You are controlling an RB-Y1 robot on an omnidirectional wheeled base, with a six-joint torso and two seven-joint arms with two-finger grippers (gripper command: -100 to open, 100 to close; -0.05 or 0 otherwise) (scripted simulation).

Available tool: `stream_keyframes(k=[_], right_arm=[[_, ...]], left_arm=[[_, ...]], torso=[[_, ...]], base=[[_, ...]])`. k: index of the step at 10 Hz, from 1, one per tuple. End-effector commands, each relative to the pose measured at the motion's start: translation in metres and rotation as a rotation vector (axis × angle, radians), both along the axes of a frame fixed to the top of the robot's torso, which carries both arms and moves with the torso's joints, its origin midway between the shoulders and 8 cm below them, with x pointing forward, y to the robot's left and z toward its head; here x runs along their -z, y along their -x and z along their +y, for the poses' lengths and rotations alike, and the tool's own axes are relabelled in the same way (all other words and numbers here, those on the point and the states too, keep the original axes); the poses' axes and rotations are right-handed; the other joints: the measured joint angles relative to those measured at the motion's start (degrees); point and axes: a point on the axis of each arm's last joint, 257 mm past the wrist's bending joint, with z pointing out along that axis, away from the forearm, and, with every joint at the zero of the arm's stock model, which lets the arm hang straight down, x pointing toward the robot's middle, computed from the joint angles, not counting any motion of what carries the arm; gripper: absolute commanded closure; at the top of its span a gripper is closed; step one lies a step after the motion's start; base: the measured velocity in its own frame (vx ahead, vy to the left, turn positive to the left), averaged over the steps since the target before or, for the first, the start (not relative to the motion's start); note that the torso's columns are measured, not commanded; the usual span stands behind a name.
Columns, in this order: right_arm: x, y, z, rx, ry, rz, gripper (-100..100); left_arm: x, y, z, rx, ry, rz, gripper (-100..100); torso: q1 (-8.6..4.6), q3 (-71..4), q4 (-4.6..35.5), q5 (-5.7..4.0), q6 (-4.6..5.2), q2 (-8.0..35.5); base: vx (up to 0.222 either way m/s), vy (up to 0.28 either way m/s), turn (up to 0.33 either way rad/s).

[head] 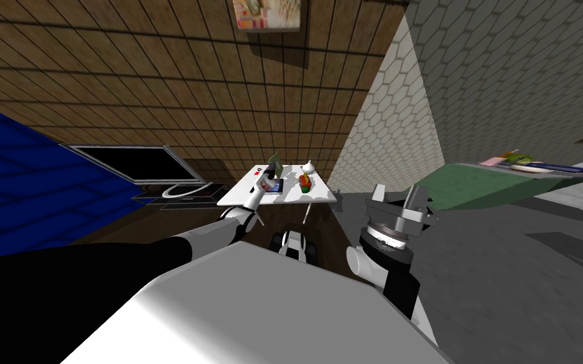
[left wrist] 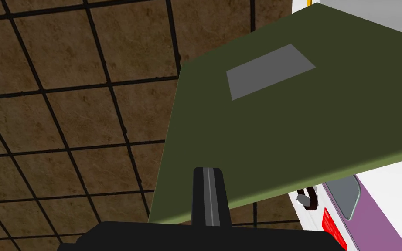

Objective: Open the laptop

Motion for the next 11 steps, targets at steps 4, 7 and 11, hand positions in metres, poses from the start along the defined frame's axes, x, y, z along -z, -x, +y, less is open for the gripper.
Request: stream_keyframes(k=[4,7,11], right_arm=[[0.000,0.000,0.000,0.000,0.000,0.000,0],[0.000,0.000,0.000,0.000,0.000,0.000,0],[0.000,0.000,0.000,0.000,0.000,0.000,0]], left_arm=[[-0.017,-0.014,-0.025,0.037,-0.049,0.015,-100],[-0.027,-0.018,-0.032,0.042,-0.051,0.011,-100],[-0.021,-0.015,-0.034,0.060,0.049,-0.015,100]], torso=[[0.50,-0.1,-0.2,0.21,-0.18,-0.2],[0.04,-0.1,-0.1,0.04,-0.14,-0.1],[0.17,0.1,0.0,0.05,0.04,0.1]], base=[[-0.063,0.150,-0.090],[-0.014,0.086,-0.062],[0.015,0.033,0.029]])
